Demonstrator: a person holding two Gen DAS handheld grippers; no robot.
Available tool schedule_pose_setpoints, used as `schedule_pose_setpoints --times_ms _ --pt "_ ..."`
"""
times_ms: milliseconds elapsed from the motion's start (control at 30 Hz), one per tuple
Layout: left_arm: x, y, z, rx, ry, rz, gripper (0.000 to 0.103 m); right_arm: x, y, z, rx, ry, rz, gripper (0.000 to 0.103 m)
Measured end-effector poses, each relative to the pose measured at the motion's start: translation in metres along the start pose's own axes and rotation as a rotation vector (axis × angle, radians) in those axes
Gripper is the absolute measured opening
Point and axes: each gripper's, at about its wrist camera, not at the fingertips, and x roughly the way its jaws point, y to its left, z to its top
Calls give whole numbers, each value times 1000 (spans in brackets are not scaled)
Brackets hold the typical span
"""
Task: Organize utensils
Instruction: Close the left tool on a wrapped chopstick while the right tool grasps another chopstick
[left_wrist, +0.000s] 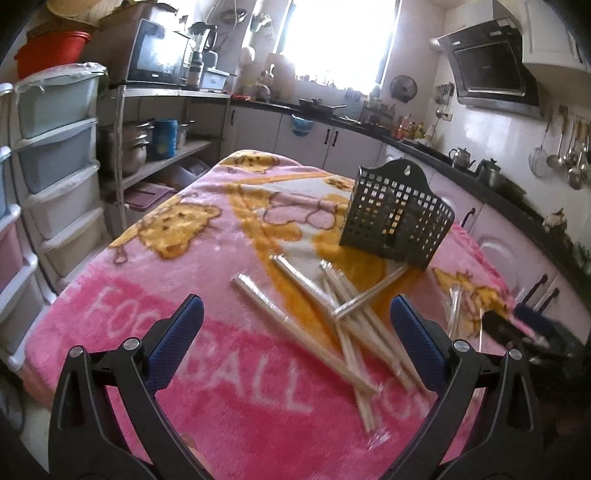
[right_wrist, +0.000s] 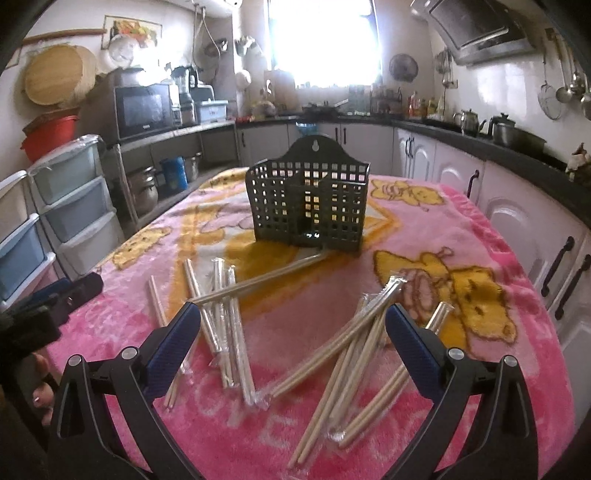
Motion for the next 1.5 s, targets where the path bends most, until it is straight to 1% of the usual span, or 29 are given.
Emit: schedule_pose_setpoints --times_ms 100,200,300,433,600,667,700,767,900,933,967,1000,1100,1133,1167,1300,1367,1400,1467,1500 --pt "14 -2 11 11 24 43 93 10 1 9 -3 14 -3 97" --pt "34 0 20 0 78 60 93 22 1 20 5 27 0 97" --pt "47 1 25 7 96 51 93 32 2 29 5 35 -7 97" --pt "70 4 31 8 169 33 92 52 0 39 16 66 -23 97" --pt "90 11 34 -3 241 20 87 79 -2 43 61 127 -12 97" --pt "97 15 34 -17 274 1 79 91 -2 46 71 145 -20 97" --pt "102 17 34 -34 297 -8 77 97 -3 47 78 158 -27 97" --pt "110 23 32 -63 342 -14 71 112 -7 49 118 196 -28 97" --pt "122 29 28 -106 403 -42 61 131 -9 55 157 219 -44 96" --pt "126 32 25 -132 436 -49 56 137 -10 57 174 233 -44 94" --pt "128 34 24 -149 453 -52 55 142 -11 58 185 242 -45 89" --pt "131 37 22 -168 475 -55 54 149 -12 59 198 258 -48 88" --pt "141 45 14 -228 533 -53 47 166 -16 59 236 296 -55 86" --pt "142 46 13 -235 535 -50 44 171 -18 58 247 311 -63 84" --pt "143 48 14 -243 533 -48 43 174 -18 58 256 320 -64 81" --pt "153 49 18 -253 549 -50 42 188 -23 55 312 364 -54 77" --pt "157 52 20 -271 547 -60 39 195 -27 52 362 390 -41 69" --pt "159 53 21 -278 546 -62 37 198 -29 51 384 398 -38 68" --pt "162 56 23 -277 547 -61 26 201 -31 53 410 394 -42 66" --pt "164 58 24 -281 546 -63 23 203 -31 55 416 394 -45 65"
